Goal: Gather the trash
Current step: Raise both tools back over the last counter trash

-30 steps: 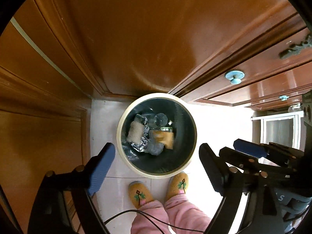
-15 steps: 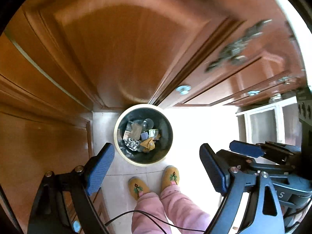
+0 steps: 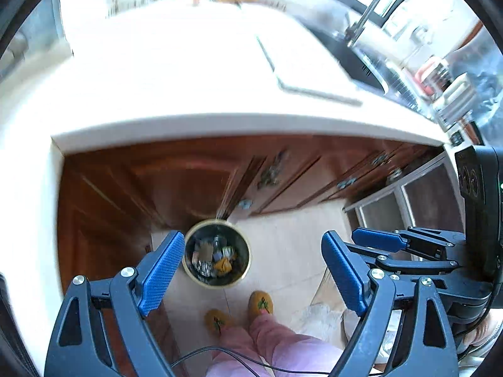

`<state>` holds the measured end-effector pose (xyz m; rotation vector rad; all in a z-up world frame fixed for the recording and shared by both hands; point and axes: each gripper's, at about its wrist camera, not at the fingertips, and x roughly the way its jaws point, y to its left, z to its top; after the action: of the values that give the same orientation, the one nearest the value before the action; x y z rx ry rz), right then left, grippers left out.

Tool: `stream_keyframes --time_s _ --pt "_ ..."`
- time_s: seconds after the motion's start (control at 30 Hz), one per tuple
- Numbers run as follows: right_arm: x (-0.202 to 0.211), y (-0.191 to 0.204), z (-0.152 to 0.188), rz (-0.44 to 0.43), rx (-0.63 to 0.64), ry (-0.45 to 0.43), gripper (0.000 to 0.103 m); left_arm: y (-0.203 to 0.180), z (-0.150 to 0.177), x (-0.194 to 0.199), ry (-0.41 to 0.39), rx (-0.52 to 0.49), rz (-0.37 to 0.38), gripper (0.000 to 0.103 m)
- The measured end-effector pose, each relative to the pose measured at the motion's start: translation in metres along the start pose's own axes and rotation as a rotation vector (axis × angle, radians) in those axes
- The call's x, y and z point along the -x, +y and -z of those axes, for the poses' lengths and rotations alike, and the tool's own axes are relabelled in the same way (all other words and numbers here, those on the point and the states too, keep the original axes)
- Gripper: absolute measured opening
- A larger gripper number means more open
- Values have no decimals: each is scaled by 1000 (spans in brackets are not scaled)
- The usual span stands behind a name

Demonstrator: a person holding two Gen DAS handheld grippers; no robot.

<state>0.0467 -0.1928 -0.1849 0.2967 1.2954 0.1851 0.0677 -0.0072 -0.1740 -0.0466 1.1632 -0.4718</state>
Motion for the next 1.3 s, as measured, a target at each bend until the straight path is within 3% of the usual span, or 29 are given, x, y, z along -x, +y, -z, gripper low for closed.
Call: stream_keyframes --time_s 0.33,0.63,0.83,1.03,1.3 --pt "92 33 -14 15 36 -212 41 -27 -48 90 -156 -82 32 88" --pt "156 42 -39 30 55 -364 45 -49 -90 142 -262 -160 -14 88" --pt "180 43 -71 30 71 -425 47 -49 -127 165 -318 -154 -46 88" --pt "193 40 -124 34 125 -460 48 -35 -174 170 -358 -113 -101 88" --pt "191 13 -236 -16 197 -437 52 -8 -267 139 -354 -31 -207 88"
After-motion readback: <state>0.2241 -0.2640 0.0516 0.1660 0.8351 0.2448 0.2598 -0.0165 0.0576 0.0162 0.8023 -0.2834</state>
